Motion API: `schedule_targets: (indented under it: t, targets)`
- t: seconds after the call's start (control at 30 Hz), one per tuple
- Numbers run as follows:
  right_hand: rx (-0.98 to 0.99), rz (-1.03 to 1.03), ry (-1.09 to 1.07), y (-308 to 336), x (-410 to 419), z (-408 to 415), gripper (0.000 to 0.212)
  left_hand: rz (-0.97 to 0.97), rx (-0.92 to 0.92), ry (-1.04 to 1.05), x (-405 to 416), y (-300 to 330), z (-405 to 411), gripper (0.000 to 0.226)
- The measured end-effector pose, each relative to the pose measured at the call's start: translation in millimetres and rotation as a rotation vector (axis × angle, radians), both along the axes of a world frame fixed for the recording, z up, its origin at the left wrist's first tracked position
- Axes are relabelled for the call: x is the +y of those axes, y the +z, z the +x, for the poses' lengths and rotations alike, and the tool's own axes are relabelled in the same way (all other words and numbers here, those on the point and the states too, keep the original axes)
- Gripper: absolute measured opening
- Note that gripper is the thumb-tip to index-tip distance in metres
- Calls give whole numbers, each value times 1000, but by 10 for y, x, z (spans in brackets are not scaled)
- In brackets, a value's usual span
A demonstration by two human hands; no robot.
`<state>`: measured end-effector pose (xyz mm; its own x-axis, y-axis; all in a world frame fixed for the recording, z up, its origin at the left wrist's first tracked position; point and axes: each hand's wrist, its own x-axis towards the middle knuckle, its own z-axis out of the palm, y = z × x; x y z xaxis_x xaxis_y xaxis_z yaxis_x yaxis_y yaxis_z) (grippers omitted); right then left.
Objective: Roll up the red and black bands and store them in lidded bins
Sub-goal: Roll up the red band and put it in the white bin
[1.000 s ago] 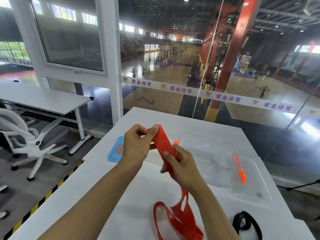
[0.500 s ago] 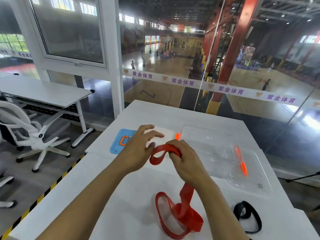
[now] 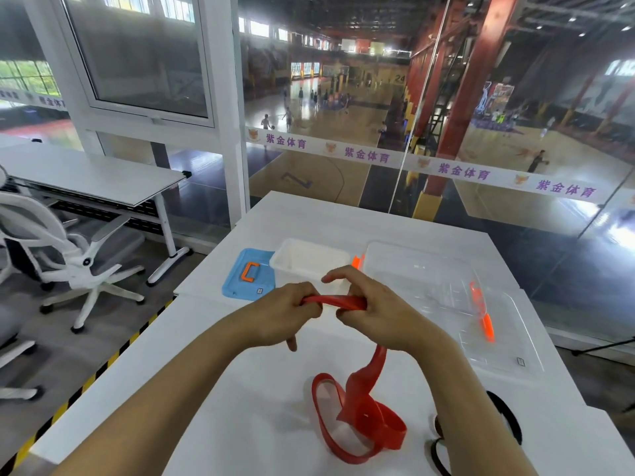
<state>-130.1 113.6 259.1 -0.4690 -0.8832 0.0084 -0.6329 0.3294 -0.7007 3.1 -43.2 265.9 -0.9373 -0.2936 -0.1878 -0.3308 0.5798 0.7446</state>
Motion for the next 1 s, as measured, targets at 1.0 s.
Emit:
schedule_targets:
  t: [1.0]
  targets:
    - [27, -96, 5, -252, 65, 2, 36, 521, 55, -58, -244, -118, 36, 33]
